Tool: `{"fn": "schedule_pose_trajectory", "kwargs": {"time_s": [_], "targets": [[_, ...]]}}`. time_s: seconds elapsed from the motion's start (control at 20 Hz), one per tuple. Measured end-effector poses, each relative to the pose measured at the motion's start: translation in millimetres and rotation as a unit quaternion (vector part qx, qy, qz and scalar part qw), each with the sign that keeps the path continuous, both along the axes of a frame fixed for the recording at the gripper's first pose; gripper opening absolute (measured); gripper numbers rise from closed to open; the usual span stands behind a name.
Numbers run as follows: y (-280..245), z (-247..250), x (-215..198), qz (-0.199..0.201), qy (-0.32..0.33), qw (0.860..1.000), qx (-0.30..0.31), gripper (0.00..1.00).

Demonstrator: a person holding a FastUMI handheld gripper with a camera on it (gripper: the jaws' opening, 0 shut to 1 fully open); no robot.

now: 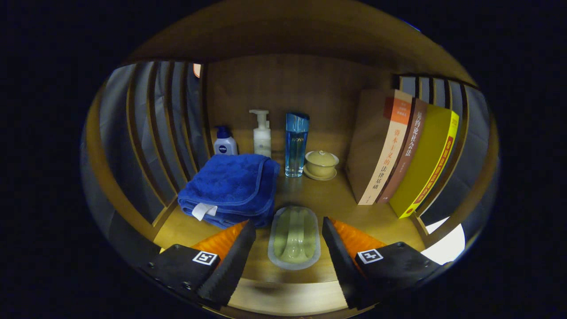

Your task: Pull open the drawer, take out the items inside it, and place them on the countertop above the cabinet.

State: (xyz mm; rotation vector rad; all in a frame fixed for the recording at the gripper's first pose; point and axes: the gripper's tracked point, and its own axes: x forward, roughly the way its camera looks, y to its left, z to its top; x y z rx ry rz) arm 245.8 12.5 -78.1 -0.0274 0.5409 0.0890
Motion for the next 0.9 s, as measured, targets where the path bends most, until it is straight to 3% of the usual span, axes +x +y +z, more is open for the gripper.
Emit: {"fn": "schedule_pose_trajectory", "kwargs": {"time_s": [0.4,0.9], "targets": [[12.8,74.7,-53.0,0.022,-0.1,0.995,0.013,0.99],[45.0,147.6,-145.0,0.05,-0.22,0.974,0.032,0.99]]}}
